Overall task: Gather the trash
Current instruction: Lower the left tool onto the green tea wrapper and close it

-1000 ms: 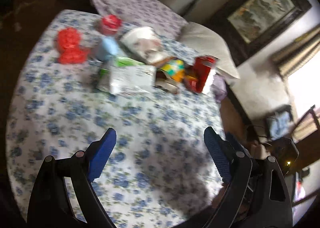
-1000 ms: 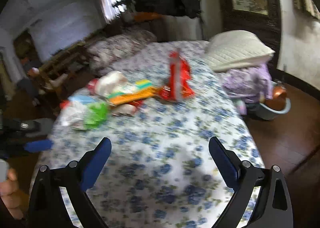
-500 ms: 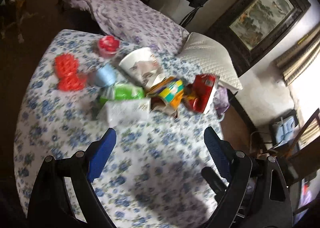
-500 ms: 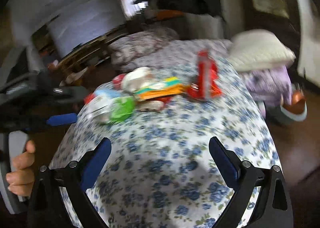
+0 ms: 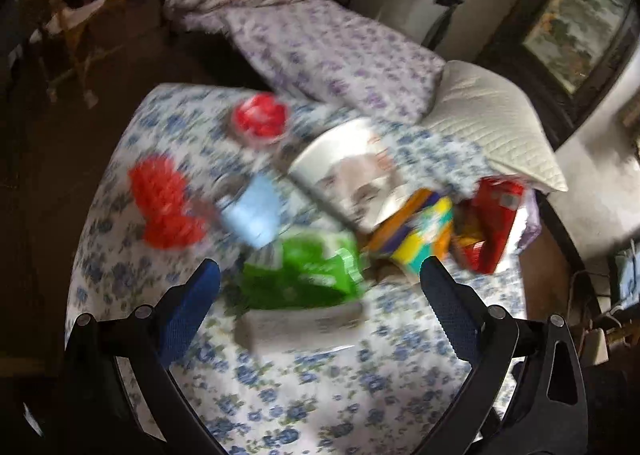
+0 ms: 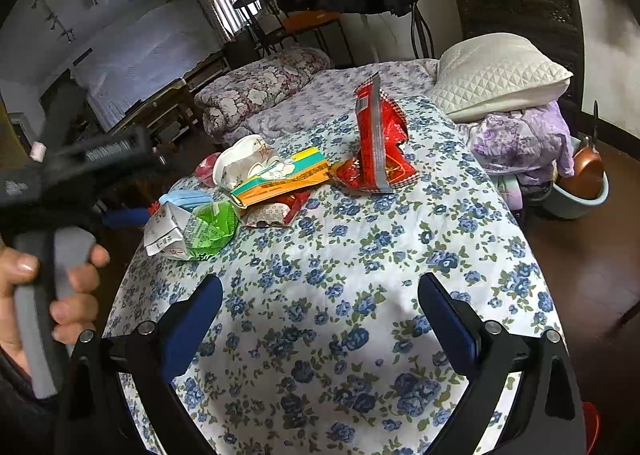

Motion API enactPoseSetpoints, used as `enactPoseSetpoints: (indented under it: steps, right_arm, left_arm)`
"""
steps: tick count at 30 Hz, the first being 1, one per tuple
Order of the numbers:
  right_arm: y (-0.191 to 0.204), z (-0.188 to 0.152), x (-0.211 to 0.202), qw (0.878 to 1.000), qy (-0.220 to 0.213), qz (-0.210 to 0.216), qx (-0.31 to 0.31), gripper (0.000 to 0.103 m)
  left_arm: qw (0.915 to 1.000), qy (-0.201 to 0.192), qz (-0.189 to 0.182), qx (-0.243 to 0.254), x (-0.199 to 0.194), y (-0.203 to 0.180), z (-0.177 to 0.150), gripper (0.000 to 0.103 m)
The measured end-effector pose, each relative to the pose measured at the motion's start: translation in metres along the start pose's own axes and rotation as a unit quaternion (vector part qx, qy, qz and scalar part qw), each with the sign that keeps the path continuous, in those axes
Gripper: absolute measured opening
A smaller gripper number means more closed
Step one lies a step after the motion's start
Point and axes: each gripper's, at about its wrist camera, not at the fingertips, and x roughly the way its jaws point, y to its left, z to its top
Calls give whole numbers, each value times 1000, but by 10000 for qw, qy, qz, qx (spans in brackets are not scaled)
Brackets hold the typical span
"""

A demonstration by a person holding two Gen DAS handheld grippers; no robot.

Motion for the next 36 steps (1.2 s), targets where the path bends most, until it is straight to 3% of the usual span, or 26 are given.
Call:
enactPoseSetpoints:
  steps: [3,7,11,13,18,20,22,25,30,34,36]
  right_arm:
    - [4,-1,-2,9999,-22,75,-66,96]
    - [11,-2,-8,9997,-92,74,-199,96]
    - [10,-2,-14,9997,-143,67,-184,96]
    - [6,-1,-17,9997,-193,84,-88,96]
    - [-1,0,-17,9997,-171,138,110,96]
    - [-4,0,-16,9997,-147,141,144,96]
    - [-6,1,-16,9996,-153,128,185,96]
    - [-10,3,-15,9995,-159,130,236,96]
    - [-12,4,-8,9995,-71,106,284,96]
    - [-10,3,-4,9996,-5,131,251,96]
    - [-8,3,-4,9997,8,128,212,96]
  left_arm:
    - [9999,44,36,-117,1,14,-16,96]
    - [9984,542,85,-144,15,26,-45,96]
    - [9963,638,412,413,10,17,-74,96]
    - [9957,759,176,508,-1,13,-80,96]
    - [9974,103,-66,713,-47,-4,-65,96]
    - [9962,-24,64,869,-50,-12,-55,96]
    - [9952,89,225,951,-40,-17,-44,96]
    - [9939,575,149,929,-14,-14,-35,96]
    - [9887,807,171,1250,8,-14,-34,96]
    - [9847,1227,4,1234,32,-10,-30,96]
    - [9831,1332,126,1250,42,-9,-29,96]
